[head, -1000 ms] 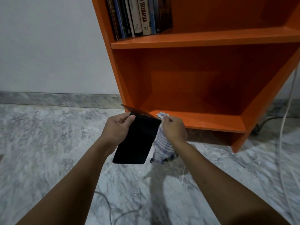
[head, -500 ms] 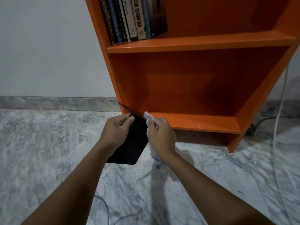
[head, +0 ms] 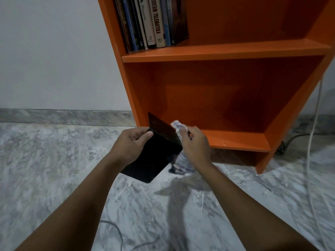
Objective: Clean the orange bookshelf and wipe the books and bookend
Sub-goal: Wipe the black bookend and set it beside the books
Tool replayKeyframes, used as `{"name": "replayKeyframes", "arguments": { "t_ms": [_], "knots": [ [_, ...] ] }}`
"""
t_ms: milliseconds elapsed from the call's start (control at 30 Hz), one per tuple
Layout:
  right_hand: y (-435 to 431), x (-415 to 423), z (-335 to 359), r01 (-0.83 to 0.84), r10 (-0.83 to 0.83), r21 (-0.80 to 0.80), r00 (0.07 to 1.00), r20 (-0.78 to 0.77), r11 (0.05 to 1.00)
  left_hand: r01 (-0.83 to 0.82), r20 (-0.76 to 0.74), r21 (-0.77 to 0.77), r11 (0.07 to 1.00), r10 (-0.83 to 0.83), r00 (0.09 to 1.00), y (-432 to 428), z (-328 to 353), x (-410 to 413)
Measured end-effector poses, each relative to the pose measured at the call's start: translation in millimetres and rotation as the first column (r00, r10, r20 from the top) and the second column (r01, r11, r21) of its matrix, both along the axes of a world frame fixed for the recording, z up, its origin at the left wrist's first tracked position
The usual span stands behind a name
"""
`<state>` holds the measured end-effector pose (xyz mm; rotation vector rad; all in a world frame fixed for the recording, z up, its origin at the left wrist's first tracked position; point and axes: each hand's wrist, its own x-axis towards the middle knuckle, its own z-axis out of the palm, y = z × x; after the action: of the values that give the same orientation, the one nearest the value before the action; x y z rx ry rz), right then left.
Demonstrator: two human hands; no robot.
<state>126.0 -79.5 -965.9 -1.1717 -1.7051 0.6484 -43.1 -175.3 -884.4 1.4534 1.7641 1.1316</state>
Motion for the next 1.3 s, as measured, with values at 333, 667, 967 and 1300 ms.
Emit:
{"name": "replayKeyframes", "arguments": {
  "t_ms": [333, 667, 967, 1300],
  "knots": [
    [-6.8, -24.6, 26.5, -0.337, 0.307, 0.207, 0.938, 0.163, 0.919, 0.147, -0.153, -0.018, 0.989, -0.148, 0.977, 0.4, -7.1, -4.6],
    [29.3, 12.5, -31.2, -0.052, 0.023, -0.581, 0.998, -0.057, 0.812, 0.192, -0.043, -0.089, 0.977, -0.196, 0.98, -4.4, 10.8, -2.4],
    [3.3, -15.8, 17.8, -0.288, 0.287, 0.234, 0.957, 0.036, 0.929, 0.194, -0.129, -0.086, 0.977, -0.203, 0.971, 3.5, -1.0, 1.1],
    [33.2, 0.0, -27.3, -0.003, 0.101, -0.436, 0.975, 0.2, 0.9, 0.291, -0.072, -0.194, 0.937, -0.309, 0.948, 3.2, 12.5, 4.3]
  ]
}}
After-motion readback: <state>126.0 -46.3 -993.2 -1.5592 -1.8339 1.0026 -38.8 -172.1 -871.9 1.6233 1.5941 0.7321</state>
